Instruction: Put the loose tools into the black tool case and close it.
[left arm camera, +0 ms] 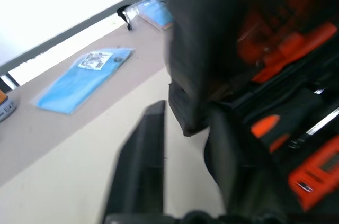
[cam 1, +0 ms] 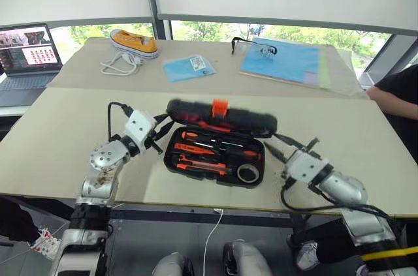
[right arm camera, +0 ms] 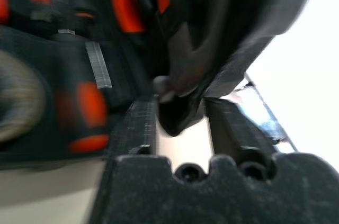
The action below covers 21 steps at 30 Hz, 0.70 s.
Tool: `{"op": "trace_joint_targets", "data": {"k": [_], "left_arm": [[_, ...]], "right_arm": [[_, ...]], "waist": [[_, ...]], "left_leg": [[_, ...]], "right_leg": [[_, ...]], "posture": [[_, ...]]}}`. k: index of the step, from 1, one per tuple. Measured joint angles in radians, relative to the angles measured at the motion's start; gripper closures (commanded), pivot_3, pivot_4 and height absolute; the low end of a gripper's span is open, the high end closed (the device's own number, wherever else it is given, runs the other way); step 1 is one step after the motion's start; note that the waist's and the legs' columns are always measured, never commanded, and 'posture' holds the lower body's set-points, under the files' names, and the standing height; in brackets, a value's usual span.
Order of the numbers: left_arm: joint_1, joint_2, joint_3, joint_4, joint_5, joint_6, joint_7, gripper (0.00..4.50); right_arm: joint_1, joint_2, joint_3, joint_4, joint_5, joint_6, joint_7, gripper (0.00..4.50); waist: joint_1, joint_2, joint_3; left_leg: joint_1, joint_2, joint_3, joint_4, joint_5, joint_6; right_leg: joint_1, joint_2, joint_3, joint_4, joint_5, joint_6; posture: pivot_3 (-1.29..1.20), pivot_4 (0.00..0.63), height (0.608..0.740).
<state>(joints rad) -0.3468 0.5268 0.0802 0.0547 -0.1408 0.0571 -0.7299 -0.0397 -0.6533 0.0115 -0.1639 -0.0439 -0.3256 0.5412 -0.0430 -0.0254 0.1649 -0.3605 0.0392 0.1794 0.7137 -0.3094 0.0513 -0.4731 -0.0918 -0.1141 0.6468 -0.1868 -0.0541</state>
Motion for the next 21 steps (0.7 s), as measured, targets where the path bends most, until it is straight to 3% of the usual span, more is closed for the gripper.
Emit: {"op": "trace_joint_targets", "data": {"k": [2,6,8,11,15,18,21], "left_arm": [[0.046,0.067,0.040,-0.049,-0.059,0.109,-0.035,1.24],[0.009,0.221,0.132,0.013,-0.133,0.235,-0.126,1.24],[-0.073,0.227,0.110,0.099,-0.133,0.242,-0.162,1.16],[-0.223,0.206,0.034,0.284,-0.083,0.164,-0.195,1.90],[-0.456,0.110,-0.067,0.577,0.009,-0.004,-0.229,3.42],[-0.584,0.020,-0.141,0.759,0.075,-0.128,-0.243,4.42],[-0.670,-0.048,-0.194,0.926,0.147,-0.213,-0.220,4.42]], "right_arm": [[0.077,-0.079,-0.041,-0.122,0.149,0.161,0.091,1.49],[0.270,-0.253,-0.139,-0.327,0.436,0.483,0.272,1.49],[0.307,-0.281,-0.120,-0.378,0.482,0.547,0.324,2.00],[0.294,-0.283,-0.071,-0.399,0.477,0.572,0.353,2.89],[0.212,-0.259,-0.007,-0.382,0.427,0.602,0.348,4.31],[0.146,-0.240,0.049,-0.346,0.381,0.610,0.350,4.50],[0.106,-0.232,0.092,-0.307,0.351,0.613,0.366,4.50]], "waist": [[0.003,0.000,0.000],[0.032,-0.002,0.000],[0.044,-0.002,0.000],[0.063,-0.002,0.000],[0.067,-0.004,-0.001],[0.066,-0.004,-0.001],[0.059,-0.004,-0.001]], "left_leg": [[0.000,0.001,0.000,0.000,0.000,0.000],[0.005,0.003,-0.004,-0.001,-0.002,0.002],[0.007,0.003,-0.005,-0.001,-0.006,0.005],[0.006,0.002,-0.007,0.001,-0.012,0.004],[0.003,-0.001,-0.007,0.001,-0.005,0.007],[-0.001,-0.004,-0.007,0.001,-0.005,0.008],[-0.003,-0.007,-0.007,0.001,-0.006,0.010]], "right_leg": [[0.000,0.000,0.000,0.000,0.000,0.000],[0.008,0.001,-0.007,-0.005,-0.001,-0.001],[0.012,0.000,-0.010,-0.006,-0.001,-0.001],[0.013,0.000,-0.011,-0.008,-0.001,-0.001],[0.013,0.001,-0.010,-0.010,-0.001,-0.001],[0.013,0.004,-0.012,-0.015,-0.001,0.000],[0.012,0.004,-0.013,-0.017,0.001,-0.003]], "posture": [[0.00,0.150,0.718],[0.00,0.150,0.718],[0.00,0.150,0.718],[0.00,0.150,0.718],[0.00,0.150,0.718],[0.00,0.150,0.718],[0.00,0.150,0.718]]}}
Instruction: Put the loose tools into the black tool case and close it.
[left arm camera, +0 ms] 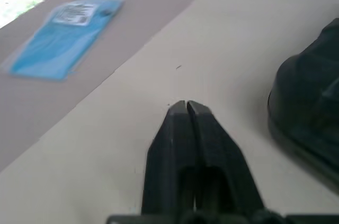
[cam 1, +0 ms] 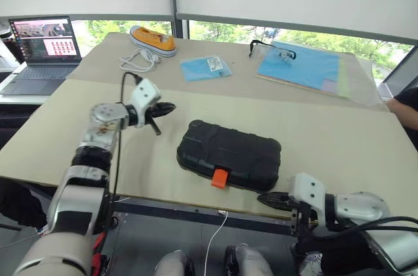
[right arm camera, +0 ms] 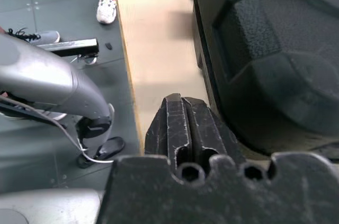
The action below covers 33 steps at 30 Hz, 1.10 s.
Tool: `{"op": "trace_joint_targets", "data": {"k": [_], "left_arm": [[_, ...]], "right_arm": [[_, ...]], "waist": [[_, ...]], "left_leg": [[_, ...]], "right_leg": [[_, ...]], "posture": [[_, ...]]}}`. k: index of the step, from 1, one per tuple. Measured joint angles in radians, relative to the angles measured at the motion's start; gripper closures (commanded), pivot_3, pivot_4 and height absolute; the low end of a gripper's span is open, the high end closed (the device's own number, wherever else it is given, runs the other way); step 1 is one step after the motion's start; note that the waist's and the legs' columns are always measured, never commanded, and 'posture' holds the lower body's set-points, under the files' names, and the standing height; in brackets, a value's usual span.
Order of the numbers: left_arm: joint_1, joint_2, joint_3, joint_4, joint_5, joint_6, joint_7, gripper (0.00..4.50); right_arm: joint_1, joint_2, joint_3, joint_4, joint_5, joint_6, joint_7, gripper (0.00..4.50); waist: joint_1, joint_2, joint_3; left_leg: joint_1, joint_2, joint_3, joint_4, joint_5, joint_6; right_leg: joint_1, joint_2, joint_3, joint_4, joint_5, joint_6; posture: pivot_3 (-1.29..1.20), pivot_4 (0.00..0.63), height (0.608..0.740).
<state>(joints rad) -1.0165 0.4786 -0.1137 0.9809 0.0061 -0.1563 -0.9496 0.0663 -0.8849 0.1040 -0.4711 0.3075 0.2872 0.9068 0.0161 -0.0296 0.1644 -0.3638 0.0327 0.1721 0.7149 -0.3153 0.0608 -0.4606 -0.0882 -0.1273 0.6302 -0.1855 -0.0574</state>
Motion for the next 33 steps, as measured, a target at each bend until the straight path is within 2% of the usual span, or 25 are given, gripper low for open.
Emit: {"op": "trace_joint_targets", "data": {"k": [3,7,10,14,16,19,24,28,30,33], "left_arm": [[-0.069,-0.097,-0.059,0.122,0.071,-0.078,0.013,4.42],[-0.087,-0.090,-0.069,0.167,0.091,-0.172,-0.069,4.42],[-0.087,-0.079,-0.077,0.162,0.081,-0.189,-0.237,4.42],[-0.040,-0.060,-0.082,0.064,0.041,-0.183,-0.441,4.42],[-0.023,-0.061,-0.075,0.020,0.019,-0.148,-0.477,4.42],[-0.008,-0.064,-0.053,-0.034,-0.021,-0.046,-0.496,4.42],[0.004,-0.040,0.000,-0.284,-0.149,0.258,-0.545,4.42],[0.119,-0.042,-0.077,-0.476,-0.126,0.260,-0.544,4.42],[0.178,-0.052,-0.122,-0.489,-0.092,0.196,-0.515,4.42],[0.169,-0.046,-0.158,-0.498,-0.046,0.124,-0.473,4.42]], "right_arm": [[-0.071,0.014,0.047,0.050,-0.039,0.002,0.018,4.50],[-0.143,0.016,0.044,0.160,-0.074,0.001,0.016,4.50],[-0.226,0.017,0.021,0.304,-0.126,-0.018,-0.020,4.50],[-0.309,0.045,-0.026,0.459,-0.178,-0.066,-0.086,4.50],[-0.309,0.044,-0.043,0.475,-0.180,-0.082,-0.083,4.50],[-0.267,0.044,-0.082,0.453,-0.163,-0.085,-0.074,4.50],[-0.164,0.043,-0.248,0.218,0.048,0.100,-0.041,4.50],[-0.135,0.048,-0.279,0.063,0.133,0.208,-0.058,4.50],[-0.128,0.069,-0.262,0.033,0.138,0.237,-0.077,4.50],[-0.128,0.093,-0.198,0.018,0.121,0.249,-0.106,4.50]], "waist": [[-0.004,0.000,0.000],[-0.016,-0.001,0.001],[-0.017,-0.001,0.001],[-0.017,0.000,0.000],[-0.017,0.000,0.000],[-0.016,0.000,0.001],[-0.017,0.000,0.001],[-0.023,0.001,0.000],[-0.024,0.001,0.000],[-0.019,0.003,-0.003]], "left_leg": [[-0.003,-0.001,-0.001,0.001,0.000,0.001],[-0.003,0.000,-0.001,0.002,0.000,0.001],[-0.004,0.001,-0.001,0.007,0.000,0.001],[-0.004,0.001,-0.002,0.010,-0.001,0.001],[-0.005,0.001,-0.002,0.011,-0.001,0.001],[-0.008,0.001,-0.003,0.012,-0.001,0.001],[-0.010,0.001,-0.004,0.015,-0.001,0.001],[-0.002,0.003,-0.006,0.013,-0.002,0.002],[-0.003,0.004,-0.007,0.014,-0.002,0.002],[-0.001,0.004,-0.007,0.014,-0.003,0.005]], "right_leg": [[-0.001,-0.001,-0.002,-0.002,0.000,0.003],[-0.001,-0.003,-0.002,0.000,-0.003,0.010],[-0.001,-0.004,-0.003,0.003,-0.003,0.011],[-0.002,-0.008,-0.002,0.006,-0.003,0.011],[-0.003,-0.008,-0.002,0.009,-0.004,0.010],[-0.005,-0.006,-0.002,0.011,-0.004,0.010],[-0.008,-0.005,0.000,0.013,-0.004,0.010],[0.001,-0.008,0.002,0.011,-0.004,0.011],[0.000,-0.008,0.002,0.012,-0.004,0.011],[0.002,-0.009,0.003,0.012,-0.004,0.011]], "posture": [[0.00,0.150,0.718],[0.00,0.150,0.718],[0.00,0.150,0.718],[0.00,0.150,0.718],[0.00,0.150,0.718],[0.00,0.150,0.718],[0.00,0.150,0.718],[0.00,0.150,0.718],[0.00,0.150,0.718],[0.00,0.150,0.718]]}}
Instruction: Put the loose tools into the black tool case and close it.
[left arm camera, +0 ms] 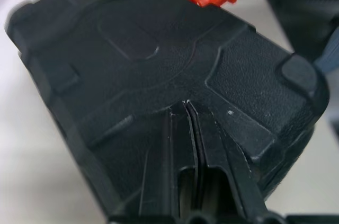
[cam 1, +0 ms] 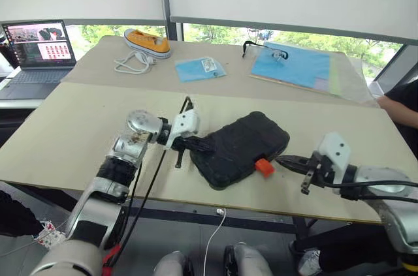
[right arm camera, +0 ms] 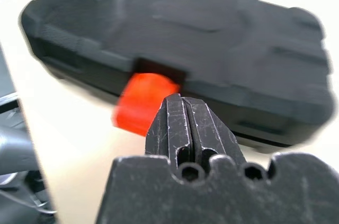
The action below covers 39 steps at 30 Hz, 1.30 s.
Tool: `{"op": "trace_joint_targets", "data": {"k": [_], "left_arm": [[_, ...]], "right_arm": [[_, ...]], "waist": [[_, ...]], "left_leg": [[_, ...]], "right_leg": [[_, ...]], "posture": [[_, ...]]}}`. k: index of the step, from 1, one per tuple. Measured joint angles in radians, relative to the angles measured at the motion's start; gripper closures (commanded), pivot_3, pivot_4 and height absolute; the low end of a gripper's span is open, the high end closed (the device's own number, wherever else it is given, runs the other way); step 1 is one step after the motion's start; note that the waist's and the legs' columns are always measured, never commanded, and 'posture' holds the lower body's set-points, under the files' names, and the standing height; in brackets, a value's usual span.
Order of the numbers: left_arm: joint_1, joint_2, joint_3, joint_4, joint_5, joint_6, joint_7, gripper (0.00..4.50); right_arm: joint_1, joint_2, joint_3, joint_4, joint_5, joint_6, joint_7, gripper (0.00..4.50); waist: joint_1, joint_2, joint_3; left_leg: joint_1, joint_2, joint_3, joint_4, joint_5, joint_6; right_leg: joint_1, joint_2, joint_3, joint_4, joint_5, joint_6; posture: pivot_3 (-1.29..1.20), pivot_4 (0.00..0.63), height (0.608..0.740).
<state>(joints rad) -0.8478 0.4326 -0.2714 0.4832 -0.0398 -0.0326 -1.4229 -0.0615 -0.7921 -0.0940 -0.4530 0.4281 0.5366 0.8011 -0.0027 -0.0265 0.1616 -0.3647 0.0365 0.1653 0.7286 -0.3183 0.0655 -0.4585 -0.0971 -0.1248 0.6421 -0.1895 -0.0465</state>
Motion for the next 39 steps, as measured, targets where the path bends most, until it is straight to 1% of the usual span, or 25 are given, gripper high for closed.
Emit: {"op": "trace_joint_targets", "data": {"k": [2,9,17,21,25,28,31,34,38,39], "left_arm": [[0.000,-0.003,-0.008,0.001,0.005,-0.014,0.024,4.42],[0.009,-0.007,-0.009,-0.024,-0.003,0.018,0.039,4.42],[0.013,-0.032,-0.020,-0.039,-0.004,0.025,0.059,4.42],[0.014,-0.031,-0.034,-0.037,0.015,-0.042,0.072,4.42],[-0.016,-0.013,-0.084,0.009,0.094,-0.260,0.114,4.42],[-0.042,-0.006,-0.102,0.059,0.136,-0.381,0.147,4.42],[-0.055,-0.007,-0.103,0.106,0.145,-0.430,0.163,4.42],[-0.070,-0.011,-0.104,0.144,0.161,-0.469,0.173,4.42],[-0.086,-0.031,-0.119,0.177,0.172,-0.505,0.187,4.42],[-0.089,-0.034,-0.124,0.186,0.172,-0.516,0.189,4.50]], "right_arm": [[0.000,0.014,0.044,0.002,-0.029,0.001,-0.022,4.50],[0.009,0.032,0.162,0.064,-0.144,0.023,-0.078,4.50],[-0.001,0.132,0.180,0.081,-0.174,0.035,-0.137,4.50],[-0.002,0.166,0.181,0.083,-0.181,0.035,-0.157,4.50],[-0.001,0.179,0.170,0.081,-0.180,0.034,-0.158,4.50],[-0.001,0.184,0.136,0.068,-0.175,0.034,-0.164,4.50],[-0.005,0.197,0.104,0.042,-0.169,0.034,-0.170,4.50],[-0.016,0.209,0.100,0.019,-0.168,0.034,-0.172,4.50],[-0.029,0.189,0.084,-0.018,-0.168,0.034,-0.169,4.50],[-0.014,0.182,0.070,-0.029,-0.160,0.039,-0.163,3.92]], "waist": [[0.001,0.002,-0.001],[0.002,0.001,-0.002],[0.011,0.001,-0.002],[0.005,0.001,-0.002],[0.003,0.001,-0.002],[0.001,0.001,-0.002],[-0.003,0.001,-0.003],[-0.007,0.001,-0.003],[-0.001,0.002,-0.009],[0.004,0.001,-0.011]], "left_leg": [[0.000,0.000,0.000,0.000,0.000,0.001],[0.000,0.000,0.001,0.000,0.000,0.001],[-0.002,-0.001,0.000,0.001,-0.001,0.001],[-0.002,-0.001,0.001,0.001,-0.001,0.001],[-0.001,-0.001,0.000,0.001,-0.001,0.001],[-0.001,-0.001,0.000,0.001,-0.001,0.002],[0.000,0.000,0.000,0.000,-0.001,0.002],[0.001,0.000,0.000,0.000,-0.001,0.003],[0.001,0.000,0.000,0.000,-0.004,0.008],[0.000,0.000,0.000,0.000,-0.004,0.007]], "right_leg": [[0.000,-0.001,0.000,0.000,0.000,0.000],[0.000,0.001,0.000,0.000,0.000,0.000],[-0.001,0.001,0.000,-0.001,0.000,0.000],[-0.001,0.000,0.001,-0.001,0.000,0.000],[-0.001,0.000,0.001,-0.001,0.000,0.000],[-0.001,0.000,0.001,0.000,0.001,0.001],[0.000,0.000,0.001,0.000,0.001,0.001],[0.001,0.000,0.001,0.000,0.001,0.002],[0.001,0.000,0.000,-0.001,0.001,0.002],[0.001,0.000,0.000,-0.002,0.000,0.001]], "posture": [[0.00,0.150,0.718],[0.00,0.150,0.718],[0.00,0.150,0.718],[0.00,0.150,0.718],[0.00,0.150,0.718],[0.00,0.150,0.718],[0.00,0.150,0.718],[0.00,0.150,0.718],[0.00,0.150,0.718],[0.00,0.150,0.718]]}}
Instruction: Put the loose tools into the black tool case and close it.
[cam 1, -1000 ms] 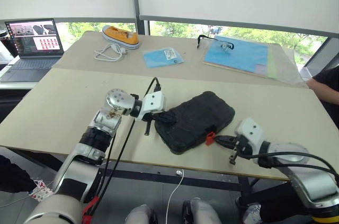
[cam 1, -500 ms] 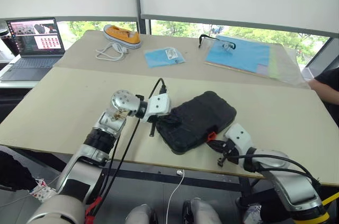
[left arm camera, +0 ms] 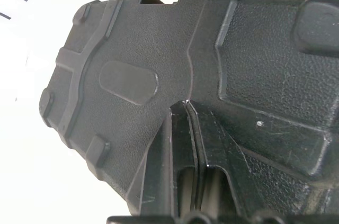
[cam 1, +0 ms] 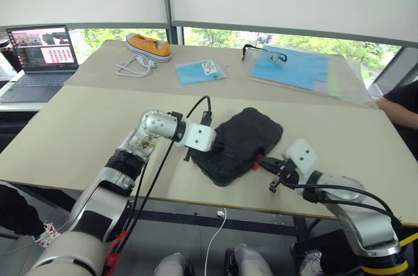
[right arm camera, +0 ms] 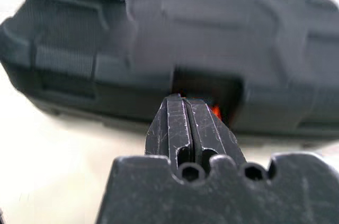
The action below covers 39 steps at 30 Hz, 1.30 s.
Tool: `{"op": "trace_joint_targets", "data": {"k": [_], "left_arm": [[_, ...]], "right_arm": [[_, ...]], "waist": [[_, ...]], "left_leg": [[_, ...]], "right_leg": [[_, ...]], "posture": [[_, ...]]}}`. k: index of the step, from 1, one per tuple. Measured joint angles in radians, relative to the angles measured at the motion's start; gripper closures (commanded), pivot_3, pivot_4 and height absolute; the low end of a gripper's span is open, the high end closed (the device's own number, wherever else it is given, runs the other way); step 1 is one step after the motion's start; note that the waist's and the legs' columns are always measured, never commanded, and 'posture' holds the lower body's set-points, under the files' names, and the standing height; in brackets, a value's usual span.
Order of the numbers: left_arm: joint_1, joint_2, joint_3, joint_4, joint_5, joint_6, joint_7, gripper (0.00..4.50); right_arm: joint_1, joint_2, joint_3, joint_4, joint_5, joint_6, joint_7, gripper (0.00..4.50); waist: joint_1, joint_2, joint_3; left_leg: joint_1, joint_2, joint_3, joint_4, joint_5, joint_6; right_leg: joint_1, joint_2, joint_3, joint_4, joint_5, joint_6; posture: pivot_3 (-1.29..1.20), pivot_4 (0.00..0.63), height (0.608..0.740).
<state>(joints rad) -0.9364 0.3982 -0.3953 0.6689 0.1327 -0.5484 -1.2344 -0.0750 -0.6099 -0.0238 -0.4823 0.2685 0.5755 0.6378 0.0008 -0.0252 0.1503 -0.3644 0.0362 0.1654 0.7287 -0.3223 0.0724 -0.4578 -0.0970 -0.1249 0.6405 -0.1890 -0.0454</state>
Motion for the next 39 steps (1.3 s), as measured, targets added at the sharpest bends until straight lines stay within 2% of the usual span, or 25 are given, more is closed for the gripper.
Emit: {"op": "trace_joint_targets", "data": {"k": [1,4,7,8,11,19,22,25,26,39], "left_arm": [[-0.003,-0.001,-0.002,0.005,0.000,-0.004,0.000,4.50],[-0.012,-0.001,-0.003,0.029,0.000,-0.016,0.001,4.50],[-0.021,-0.001,-0.005,0.050,0.000,-0.018,0.001,4.50],[-0.023,-0.001,-0.006,0.054,0.000,-0.018,0.001,4.50],[-0.029,-0.002,-0.012,0.058,0.000,-0.020,0.001,4.50],[-0.039,0.005,-0.014,0.078,0.001,-0.021,0.005,4.50],[-0.038,0.010,-0.014,0.081,0.002,-0.021,0.008,4.50],[-0.038,0.010,-0.015,0.078,0.002,-0.021,0.008,4.50],[-0.038,0.010,-0.015,0.077,0.002,-0.022,0.008,4.50],[-0.038,0.004,-0.015,0.071,0.002,-0.022,0.012,4.50]], "right_arm": [[0.017,-0.005,-0.011,-0.006,0.014,0.005,0.007,3.78],[0.074,-0.014,-0.034,-0.006,0.033,0.027,0.022,2.72],[0.067,-0.005,-0.034,0.015,0.040,0.031,0.020,1.64],[0.056,0.001,-0.034,0.028,0.050,0.037,0.016,1.42],[0.035,0.024,-0.034,0.069,0.069,0.039,0.013,1.42],[-0.013,0.060,-0.027,0.163,0.088,0.035,0.022,1.42],[-0.025,0.065,-0.022,0.196,0.087,0.015,0.032,2.15],[-0.026,0.068,-0.016,0.219,0.085,-0.003,0.038,3.12],[-0.026,0.067,-0.016,0.219,0.085,-0.005,0.041,3.24],[0.036,0.005,-0.046,0.147,0.091,-0.022,0.063,3.24]], "waist": [[0.003,0.000,-0.001],[0.009,0.000,-0.006],[0.006,-0.001,-0.008],[0.006,-0.001,-0.008],[0.006,-0.001,-0.009],[-0.004,-0.001,-0.011],[-0.008,-0.001,-0.011],[-0.009,0.000,-0.011],[-0.009,0.000,-0.011],[-0.001,0.000,-0.012]], "left_leg": [[0.000,0.000,0.000,0.000,0.000,0.000],[-0.002,0.000,0.000,0.000,0.000,0.000],[-0.002,0.000,0.001,0.000,-0.001,0.001],[-0.002,0.000,0.001,0.000,-0.001,0.001],[-0.002,0.000,0.000,0.000,-0.003,0.005],[-0.003,0.000,0.001,0.000,-0.002,0.003],[-0.002,0.000,0.000,0.000,-0.003,0.006],[-0.003,0.000,0.000,-0.001,-0.003,0.006],[-0.003,0.000,0.000,-0.001,-0.003,0.005],[-0.004,0.000,0.000,-0.001,-0.003,0.004]], "right_leg": [[0.000,0.000,0.000,0.000,0.000,0.000],[0.000,0.000,0.000,-0.003,-0.001,0.000],[0.000,0.000,0.001,-0.005,0.001,0.002],[0.000,0.000,0.000,-0.006,0.001,0.003],[0.000,0.000,0.000,-0.007,0.001,0.003],[0.001,0.000,0.000,-0.008,0.002,0.005],[0.001,0.000,0.000,-0.008,0.003,0.005],[0.000,0.000,0.000,-0.008,0.003,0.005],[0.000,0.000,0.000,-0.008,0.003,0.005],[0.000,-0.001,0.000,-0.011,0.002,0.005]], "posture": [[0.00,0.150,0.718],[0.00,0.150,0.718],[0.00,0.150,0.718],[0.00,0.150,0.718],[0.00,0.150,0.718],[0.00,0.150,0.718],[0.00,0.150,0.718],[0.00,0.150,0.718],[0.00,0.150,0.718],[0.00,0.150,0.718]]}}
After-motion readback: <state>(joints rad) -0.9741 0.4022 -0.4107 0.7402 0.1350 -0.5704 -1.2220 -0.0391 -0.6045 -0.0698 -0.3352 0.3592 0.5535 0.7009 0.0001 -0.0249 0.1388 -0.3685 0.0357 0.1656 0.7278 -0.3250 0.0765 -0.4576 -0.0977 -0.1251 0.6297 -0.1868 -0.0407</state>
